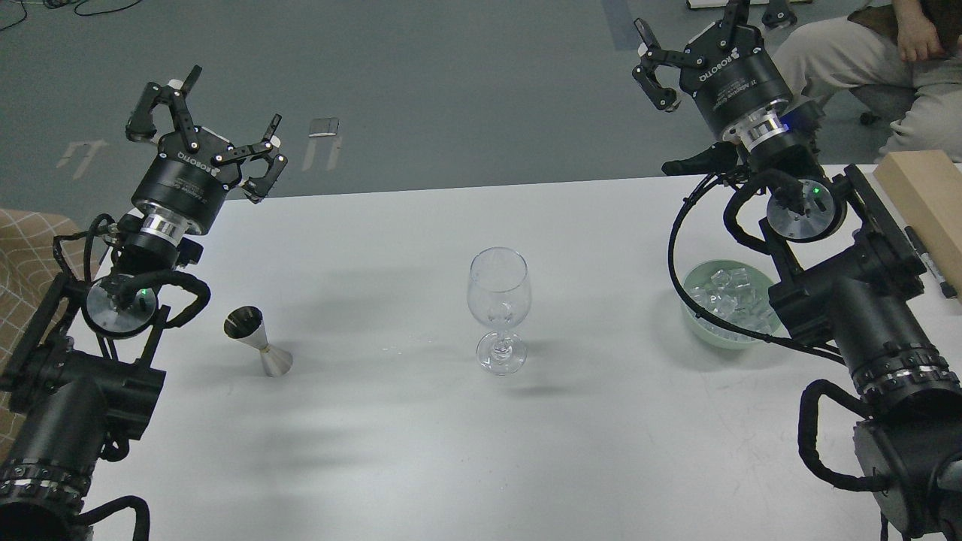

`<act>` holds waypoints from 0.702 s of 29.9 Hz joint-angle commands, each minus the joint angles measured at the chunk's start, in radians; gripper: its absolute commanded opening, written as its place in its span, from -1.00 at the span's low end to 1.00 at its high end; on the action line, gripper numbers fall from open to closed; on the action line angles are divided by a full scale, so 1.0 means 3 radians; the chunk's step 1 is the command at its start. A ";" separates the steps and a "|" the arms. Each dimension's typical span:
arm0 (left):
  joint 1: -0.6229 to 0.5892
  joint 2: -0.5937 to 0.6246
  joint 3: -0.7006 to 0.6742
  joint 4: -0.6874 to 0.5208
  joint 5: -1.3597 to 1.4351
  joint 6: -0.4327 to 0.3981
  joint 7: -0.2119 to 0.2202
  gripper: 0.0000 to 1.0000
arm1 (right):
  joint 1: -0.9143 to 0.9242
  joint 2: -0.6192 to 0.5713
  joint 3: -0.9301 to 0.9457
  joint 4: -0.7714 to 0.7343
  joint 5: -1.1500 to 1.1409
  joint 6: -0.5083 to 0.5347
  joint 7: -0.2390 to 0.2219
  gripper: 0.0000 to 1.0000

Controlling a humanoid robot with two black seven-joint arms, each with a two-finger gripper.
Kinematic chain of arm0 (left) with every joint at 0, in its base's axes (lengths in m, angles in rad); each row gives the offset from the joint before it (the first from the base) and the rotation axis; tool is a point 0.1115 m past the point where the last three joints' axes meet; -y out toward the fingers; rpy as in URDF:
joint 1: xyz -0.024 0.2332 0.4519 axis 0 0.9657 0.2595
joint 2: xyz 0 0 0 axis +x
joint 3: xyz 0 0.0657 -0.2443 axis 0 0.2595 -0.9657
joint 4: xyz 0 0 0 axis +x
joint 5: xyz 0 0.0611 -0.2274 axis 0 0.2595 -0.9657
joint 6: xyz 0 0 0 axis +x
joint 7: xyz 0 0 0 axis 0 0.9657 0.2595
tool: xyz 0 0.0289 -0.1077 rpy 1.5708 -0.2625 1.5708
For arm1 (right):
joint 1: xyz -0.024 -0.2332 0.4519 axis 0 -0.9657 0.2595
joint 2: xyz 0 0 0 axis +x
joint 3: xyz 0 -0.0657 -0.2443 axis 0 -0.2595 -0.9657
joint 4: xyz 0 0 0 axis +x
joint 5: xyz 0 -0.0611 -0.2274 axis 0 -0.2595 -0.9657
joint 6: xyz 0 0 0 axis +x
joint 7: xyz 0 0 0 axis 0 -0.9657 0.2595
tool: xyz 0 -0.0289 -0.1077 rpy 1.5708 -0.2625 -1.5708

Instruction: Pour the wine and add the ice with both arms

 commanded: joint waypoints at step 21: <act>-0.0008 0.0011 -0.0005 -0.0010 0.0000 0.0000 -0.0010 0.96 | -0.0005 0.0000 0.0005 0.0026 0.0007 0.0000 -0.0005 1.00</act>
